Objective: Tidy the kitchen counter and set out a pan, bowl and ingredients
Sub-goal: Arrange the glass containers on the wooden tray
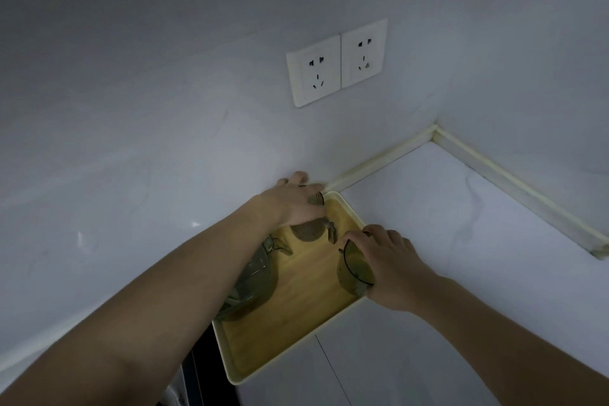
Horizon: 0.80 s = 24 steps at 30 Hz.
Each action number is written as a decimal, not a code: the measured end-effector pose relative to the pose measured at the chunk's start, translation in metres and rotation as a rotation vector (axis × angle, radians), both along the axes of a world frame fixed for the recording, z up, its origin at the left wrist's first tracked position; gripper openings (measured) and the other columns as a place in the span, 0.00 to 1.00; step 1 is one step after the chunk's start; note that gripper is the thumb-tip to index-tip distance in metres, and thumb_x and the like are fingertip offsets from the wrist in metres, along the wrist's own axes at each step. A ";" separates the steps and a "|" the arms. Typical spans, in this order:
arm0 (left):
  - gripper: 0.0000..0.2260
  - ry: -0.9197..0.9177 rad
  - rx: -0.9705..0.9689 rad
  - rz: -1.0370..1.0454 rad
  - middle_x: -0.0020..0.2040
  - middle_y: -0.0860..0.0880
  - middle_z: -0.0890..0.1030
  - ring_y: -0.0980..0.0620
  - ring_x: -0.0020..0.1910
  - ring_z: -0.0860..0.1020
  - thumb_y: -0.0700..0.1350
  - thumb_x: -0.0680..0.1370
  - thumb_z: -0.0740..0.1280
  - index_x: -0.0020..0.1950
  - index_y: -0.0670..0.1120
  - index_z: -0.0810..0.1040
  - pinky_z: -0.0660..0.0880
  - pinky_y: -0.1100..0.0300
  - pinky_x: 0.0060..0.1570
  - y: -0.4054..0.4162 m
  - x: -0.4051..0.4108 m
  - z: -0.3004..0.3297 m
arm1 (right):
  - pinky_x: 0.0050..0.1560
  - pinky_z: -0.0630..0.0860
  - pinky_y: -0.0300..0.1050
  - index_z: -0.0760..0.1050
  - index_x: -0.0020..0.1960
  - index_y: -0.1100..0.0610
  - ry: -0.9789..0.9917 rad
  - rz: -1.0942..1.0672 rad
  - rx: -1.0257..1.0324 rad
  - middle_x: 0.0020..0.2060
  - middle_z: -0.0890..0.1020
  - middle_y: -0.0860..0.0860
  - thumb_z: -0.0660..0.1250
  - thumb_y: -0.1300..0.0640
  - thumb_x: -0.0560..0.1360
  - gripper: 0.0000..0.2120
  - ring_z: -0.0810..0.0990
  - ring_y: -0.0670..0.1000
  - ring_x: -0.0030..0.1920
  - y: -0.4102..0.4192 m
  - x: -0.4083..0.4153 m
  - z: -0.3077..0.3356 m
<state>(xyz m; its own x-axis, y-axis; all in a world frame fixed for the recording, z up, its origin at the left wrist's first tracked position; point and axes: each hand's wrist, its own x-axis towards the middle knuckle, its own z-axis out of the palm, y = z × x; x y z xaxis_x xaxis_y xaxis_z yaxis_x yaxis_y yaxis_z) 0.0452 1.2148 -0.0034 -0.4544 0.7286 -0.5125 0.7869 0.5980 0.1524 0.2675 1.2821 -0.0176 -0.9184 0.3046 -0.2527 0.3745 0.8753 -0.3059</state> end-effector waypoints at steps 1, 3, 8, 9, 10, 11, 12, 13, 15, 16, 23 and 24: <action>0.35 0.076 -0.003 0.009 0.77 0.53 0.51 0.41 0.75 0.56 0.72 0.74 0.56 0.78 0.63 0.52 0.64 0.43 0.69 0.003 0.003 -0.002 | 0.67 0.62 0.49 0.52 0.72 0.42 -0.001 -0.002 0.009 0.68 0.59 0.49 0.72 0.53 0.70 0.39 0.62 0.55 0.67 0.000 0.001 0.001; 0.39 0.175 -0.011 0.030 0.75 0.47 0.57 0.39 0.70 0.66 0.76 0.72 0.51 0.78 0.60 0.54 0.70 0.44 0.63 0.010 0.007 -0.010 | 0.68 0.59 0.48 0.52 0.72 0.41 0.006 -0.005 0.039 0.68 0.59 0.48 0.71 0.55 0.69 0.39 0.61 0.54 0.67 0.001 0.002 0.003; 0.41 0.149 0.092 0.092 0.72 0.43 0.64 0.42 0.65 0.71 0.66 0.73 0.65 0.77 0.46 0.56 0.74 0.50 0.58 0.016 0.010 -0.012 | 0.69 0.55 0.48 0.52 0.72 0.39 0.016 -0.019 0.076 0.70 0.56 0.46 0.70 0.59 0.68 0.41 0.56 0.54 0.69 0.002 0.001 0.008; 0.43 0.135 0.122 0.065 0.72 0.43 0.64 0.43 0.66 0.70 0.65 0.71 0.68 0.77 0.43 0.56 0.73 0.50 0.60 0.016 0.008 -0.010 | 0.69 0.55 0.48 0.52 0.72 0.40 0.018 -0.020 0.073 0.70 0.56 0.46 0.70 0.59 0.67 0.41 0.56 0.54 0.69 0.003 0.000 0.008; 0.43 0.120 0.138 0.011 0.72 0.43 0.64 0.43 0.67 0.68 0.63 0.70 0.70 0.77 0.42 0.57 0.72 0.50 0.62 0.015 0.004 -0.007 | 0.69 0.56 0.48 0.52 0.72 0.40 0.018 -0.021 0.066 0.70 0.56 0.47 0.70 0.59 0.67 0.41 0.56 0.54 0.69 0.003 0.000 0.009; 0.43 0.107 0.134 -0.062 0.72 0.44 0.63 0.44 0.68 0.67 0.61 0.70 0.71 0.77 0.43 0.57 0.71 0.50 0.64 0.015 0.000 -0.002 | 0.69 0.56 0.48 0.52 0.72 0.40 0.019 -0.021 0.057 0.70 0.56 0.47 0.70 0.60 0.67 0.41 0.56 0.54 0.70 0.003 0.000 0.009; 0.43 0.097 0.119 -0.147 0.72 0.45 0.63 0.45 0.69 0.66 0.58 0.70 0.72 0.77 0.44 0.57 0.70 0.51 0.65 0.014 -0.005 0.001 | 0.69 0.56 0.48 0.52 0.72 0.40 0.020 -0.020 0.047 0.70 0.55 0.47 0.69 0.60 0.67 0.41 0.55 0.54 0.70 0.003 0.000 0.008; 0.42 0.087 0.100 -0.226 0.72 0.46 0.63 0.46 0.69 0.65 0.56 0.69 0.73 0.78 0.46 0.57 0.70 0.50 0.66 0.013 -0.011 0.005 | 0.70 0.56 0.48 0.52 0.72 0.40 0.021 -0.017 0.039 0.71 0.55 0.47 0.69 0.61 0.67 0.41 0.55 0.54 0.70 0.002 0.001 0.007; 0.41 0.073 0.081 -0.350 0.72 0.48 0.62 0.47 0.70 0.64 0.52 0.70 0.74 0.78 0.49 0.58 0.69 0.49 0.67 0.010 -0.020 0.007 | 0.70 0.57 0.47 0.52 0.72 0.41 0.027 -0.006 0.023 0.71 0.54 0.47 0.69 0.61 0.68 0.41 0.55 0.54 0.70 -0.001 0.000 0.005; 0.40 0.068 0.077 -0.396 0.73 0.48 0.61 0.47 0.71 0.63 0.50 0.70 0.74 0.78 0.50 0.58 0.68 0.50 0.68 0.008 -0.023 0.007 | 0.70 0.57 0.47 0.53 0.72 0.40 0.035 0.003 0.013 0.71 0.54 0.47 0.69 0.61 0.68 0.41 0.55 0.54 0.71 -0.002 -0.001 0.004; 0.37 0.077 0.054 -0.514 0.79 0.48 0.55 0.51 0.77 0.55 0.37 0.74 0.69 0.79 0.48 0.56 0.51 0.62 0.73 0.001 -0.034 0.017 | 0.72 0.55 0.48 0.53 0.72 0.41 0.031 0.111 -0.024 0.71 0.52 0.46 0.67 0.67 0.68 0.41 0.52 0.54 0.73 -0.014 -0.014 0.005; 0.37 0.086 0.051 -0.525 0.79 0.48 0.55 0.51 0.77 0.54 0.38 0.75 0.69 0.79 0.48 0.56 0.51 0.61 0.74 0.001 -0.035 0.017 | 0.72 0.54 0.48 0.53 0.72 0.42 0.029 0.130 -0.017 0.72 0.52 0.46 0.66 0.68 0.68 0.41 0.51 0.54 0.73 -0.015 -0.018 0.005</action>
<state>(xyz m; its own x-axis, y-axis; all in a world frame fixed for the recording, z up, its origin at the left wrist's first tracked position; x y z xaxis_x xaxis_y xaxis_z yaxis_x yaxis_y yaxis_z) 0.0107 1.2161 0.0136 -0.0609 0.8922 -0.4476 0.9892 0.1140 0.0926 0.2499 1.2667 -0.0124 -0.9570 0.1779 -0.2293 0.2485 0.9104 -0.3307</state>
